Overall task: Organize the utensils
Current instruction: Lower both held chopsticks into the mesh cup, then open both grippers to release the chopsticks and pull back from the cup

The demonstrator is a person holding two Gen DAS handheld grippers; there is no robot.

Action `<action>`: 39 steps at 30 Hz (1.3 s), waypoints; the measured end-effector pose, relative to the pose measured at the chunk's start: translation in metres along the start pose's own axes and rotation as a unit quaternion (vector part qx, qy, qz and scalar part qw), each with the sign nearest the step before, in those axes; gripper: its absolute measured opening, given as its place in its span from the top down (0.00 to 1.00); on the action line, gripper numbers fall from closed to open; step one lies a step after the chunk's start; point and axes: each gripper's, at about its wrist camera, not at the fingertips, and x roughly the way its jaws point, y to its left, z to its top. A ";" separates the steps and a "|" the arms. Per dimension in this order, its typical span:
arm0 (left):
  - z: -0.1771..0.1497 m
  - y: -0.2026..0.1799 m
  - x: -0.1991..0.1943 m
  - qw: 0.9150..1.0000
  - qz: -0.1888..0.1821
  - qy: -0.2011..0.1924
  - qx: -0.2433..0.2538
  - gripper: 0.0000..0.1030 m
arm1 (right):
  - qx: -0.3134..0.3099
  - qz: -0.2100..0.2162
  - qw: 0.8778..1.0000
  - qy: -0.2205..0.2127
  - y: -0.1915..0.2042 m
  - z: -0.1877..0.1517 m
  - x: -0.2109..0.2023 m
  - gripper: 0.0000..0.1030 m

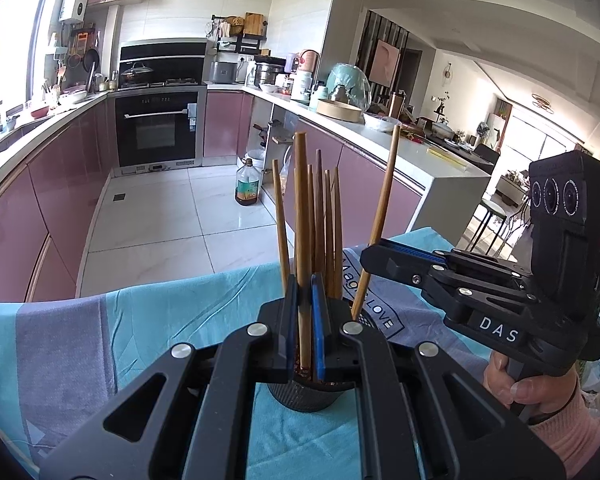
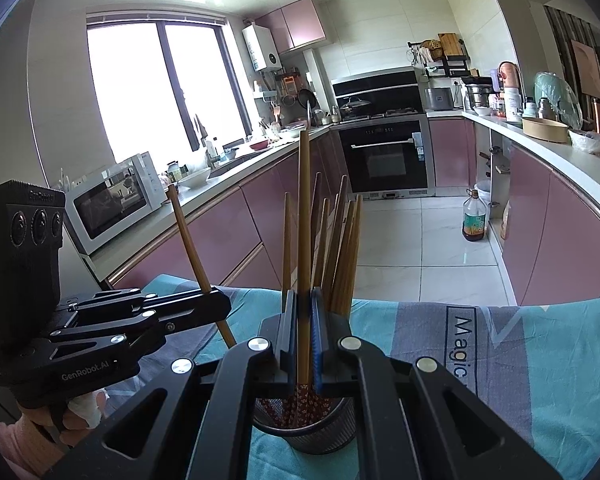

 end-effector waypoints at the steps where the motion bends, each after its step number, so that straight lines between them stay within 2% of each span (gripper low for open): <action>1: 0.000 0.000 0.001 1.000 0.001 0.000 0.000 0.93 | 0.000 0.000 1.000 0.001 0.000 0.000 0.001 0.95; 28: 0.009 0.006 0.029 1.000 0.016 0.014 -0.001 0.91 | 0.006 -0.012 0.999 0.031 -0.004 -0.008 0.025 0.92; 29: 0.007 0.006 0.031 1.000 0.015 0.016 -0.002 0.89 | 0.008 -0.013 0.999 0.032 -0.004 -0.008 0.026 0.92; 31: 0.001 0.004 0.031 1.000 0.015 0.018 -0.002 0.77 | 0.010 -0.013 0.999 0.032 -0.006 -0.010 0.025 0.81; 33: -0.005 0.004 0.031 1.000 0.022 0.018 0.000 0.72 | 0.009 -0.017 0.999 0.029 -0.006 -0.012 0.022 0.76; 35: -0.010 0.006 0.030 1.000 0.025 0.018 0.001 0.71 | 0.008 -0.017 0.999 0.028 -0.005 -0.014 0.019 0.75; 39: -0.020 0.010 0.022 0.999 0.034 0.009 0.001 0.62 | -0.003 -0.020 0.999 0.027 0.002 -0.020 0.014 0.64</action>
